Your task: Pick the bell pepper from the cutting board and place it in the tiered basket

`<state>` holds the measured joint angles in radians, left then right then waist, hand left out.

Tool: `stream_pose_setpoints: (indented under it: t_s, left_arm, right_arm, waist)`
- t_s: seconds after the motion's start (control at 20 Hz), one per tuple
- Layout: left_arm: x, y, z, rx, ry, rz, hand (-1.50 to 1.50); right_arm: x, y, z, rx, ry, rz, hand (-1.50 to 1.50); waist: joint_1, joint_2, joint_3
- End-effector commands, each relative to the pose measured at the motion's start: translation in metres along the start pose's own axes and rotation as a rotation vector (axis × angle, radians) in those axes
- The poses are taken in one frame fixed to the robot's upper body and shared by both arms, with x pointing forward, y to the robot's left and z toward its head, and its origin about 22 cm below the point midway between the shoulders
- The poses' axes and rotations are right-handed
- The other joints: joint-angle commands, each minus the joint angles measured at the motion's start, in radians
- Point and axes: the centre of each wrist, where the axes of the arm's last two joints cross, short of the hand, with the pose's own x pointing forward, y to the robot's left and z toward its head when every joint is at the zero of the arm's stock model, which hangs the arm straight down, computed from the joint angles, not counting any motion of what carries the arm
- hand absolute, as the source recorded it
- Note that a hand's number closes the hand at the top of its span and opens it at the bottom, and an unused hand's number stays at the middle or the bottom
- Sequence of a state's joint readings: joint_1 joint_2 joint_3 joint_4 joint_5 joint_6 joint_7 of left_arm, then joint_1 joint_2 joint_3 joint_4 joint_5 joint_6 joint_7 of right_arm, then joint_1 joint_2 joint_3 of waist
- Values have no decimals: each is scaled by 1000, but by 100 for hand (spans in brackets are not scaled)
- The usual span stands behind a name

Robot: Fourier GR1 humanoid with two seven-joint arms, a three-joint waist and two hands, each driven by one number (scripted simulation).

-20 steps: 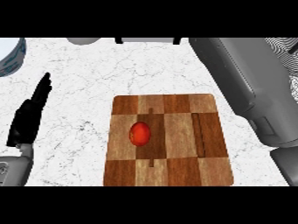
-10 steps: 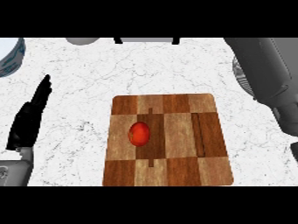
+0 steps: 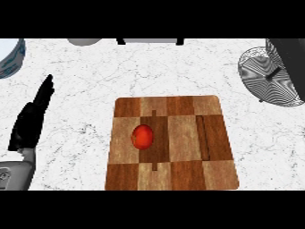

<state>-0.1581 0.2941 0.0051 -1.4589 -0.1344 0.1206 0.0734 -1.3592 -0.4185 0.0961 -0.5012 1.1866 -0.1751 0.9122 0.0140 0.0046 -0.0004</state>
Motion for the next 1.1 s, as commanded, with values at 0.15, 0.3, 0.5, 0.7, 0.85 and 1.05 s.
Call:
stream_pose_setpoints:
  t_s: [0.15, 0.3, 0.5, 0.7, 0.85, 1.05]
  left_arm:
    - [-3, 10, 1, 8, -8, 0, 0]
    - [-9, -3, -1, -2, 7, 12, 0]
    - [-9, 10, 10, 6, 8, -39, 0]
    - [-7, 1, -4, 1, -3, -6, 0]
    - [2, 2, 5, -8, -1, 6, 0]
    - [-10, 7, 1, 6, 26, -1, 0]
  right_arm:
    - [-52, 13, -39, -20, 42, 117, 150]
    - [-58, 7, -47, 33, -12, 100, 150]
    - [-74, 12, -52, 105, -40, 57, 150]
    - [-86, 35, -49, 180, -32, -11, 150]
    - [-96, 45, -50, 229, -6, -31, 150]
    - [-108, 66, -43, 353, 166, -205, -150]
  waist:
    - [6, 2, 0]
    - [7, 3, 0]
    - [0, -2, 1]
    - [5, 3, 1]
    - [9, 0, 1]
    - [-10, -3, 1]
